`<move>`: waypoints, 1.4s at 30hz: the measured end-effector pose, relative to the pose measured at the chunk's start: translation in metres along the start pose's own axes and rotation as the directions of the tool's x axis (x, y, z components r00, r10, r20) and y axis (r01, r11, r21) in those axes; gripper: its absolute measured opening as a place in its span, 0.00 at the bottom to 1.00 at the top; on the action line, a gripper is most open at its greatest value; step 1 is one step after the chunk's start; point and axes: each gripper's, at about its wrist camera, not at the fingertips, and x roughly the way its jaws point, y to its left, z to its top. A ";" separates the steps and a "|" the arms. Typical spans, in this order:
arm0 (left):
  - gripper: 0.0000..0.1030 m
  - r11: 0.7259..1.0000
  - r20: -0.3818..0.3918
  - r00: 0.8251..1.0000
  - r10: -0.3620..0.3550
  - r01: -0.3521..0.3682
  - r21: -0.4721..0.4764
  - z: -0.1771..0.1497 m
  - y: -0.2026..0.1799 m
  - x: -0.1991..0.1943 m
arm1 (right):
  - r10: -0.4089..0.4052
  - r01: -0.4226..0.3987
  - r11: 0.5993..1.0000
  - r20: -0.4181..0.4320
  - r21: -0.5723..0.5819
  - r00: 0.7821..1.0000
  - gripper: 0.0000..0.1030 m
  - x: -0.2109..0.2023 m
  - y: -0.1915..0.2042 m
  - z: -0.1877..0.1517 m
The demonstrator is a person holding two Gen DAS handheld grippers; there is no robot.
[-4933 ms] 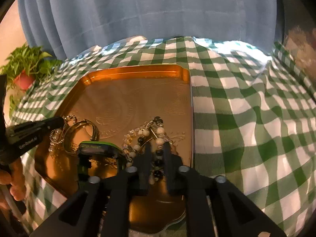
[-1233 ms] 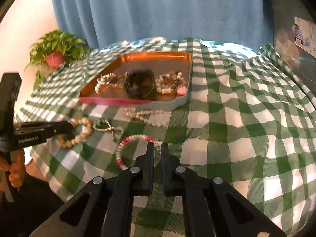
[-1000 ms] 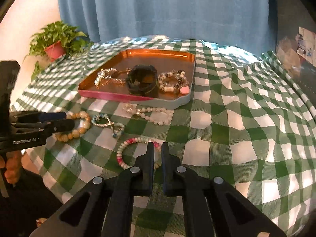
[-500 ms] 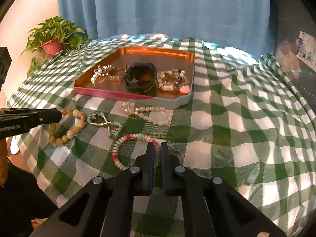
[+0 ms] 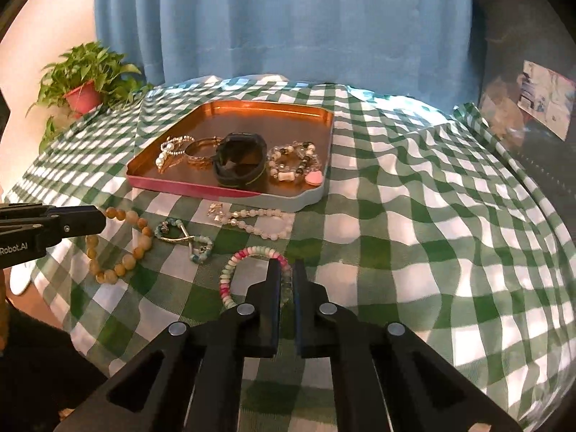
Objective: Organize jewelry
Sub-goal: 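Grasp the wooden bead bracelet with the left tool while the right tool grasps the pink-white bracelet, then carry the wooden bead bracelet with the left tool while the right tool carries the pink-white bracelet to the tray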
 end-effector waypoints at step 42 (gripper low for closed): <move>0.12 0.991 0.360 0.932 0.037 -0.079 0.105 0.039 -0.076 -0.220 | 0.087 -0.080 0.996 0.399 -0.036 0.913 0.05 -0.227 0.072 0.064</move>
